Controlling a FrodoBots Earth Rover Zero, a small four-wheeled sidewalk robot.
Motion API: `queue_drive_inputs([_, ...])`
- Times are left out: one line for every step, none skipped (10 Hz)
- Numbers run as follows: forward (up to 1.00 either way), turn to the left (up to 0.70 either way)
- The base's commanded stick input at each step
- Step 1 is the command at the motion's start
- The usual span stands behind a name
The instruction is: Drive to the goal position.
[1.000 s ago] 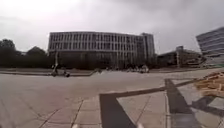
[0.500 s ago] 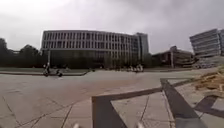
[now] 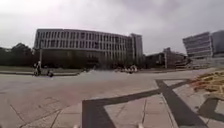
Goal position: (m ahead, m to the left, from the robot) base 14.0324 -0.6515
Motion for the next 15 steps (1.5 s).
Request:
queue_drive_inputs([0.5, 0.0])
queue_drive_inputs([0.5, 0.0])
queue_drive_inputs([0.5, 0.0])
queue_drive_inputs([0.5, 0.08])
queue_drive_inputs([0.5, 0.18])
queue_drive_inputs([0.5, 0.22])
queue_drive_inputs([0.5, 0.22])
queue_drive_inputs([0.5, 0.21])
queue_drive_inputs([0.5, 0.04])
queue_drive_inputs([0.5, 0.0])
queue_drive_inputs([0.5, 0.0])
queue_drive_inputs([0.5, 0.0])
queue_drive_inputs([0.5, 0.0])
queue_drive_inputs([0.5, 0.0])
queue_drive_inputs([0.5, 0.0])
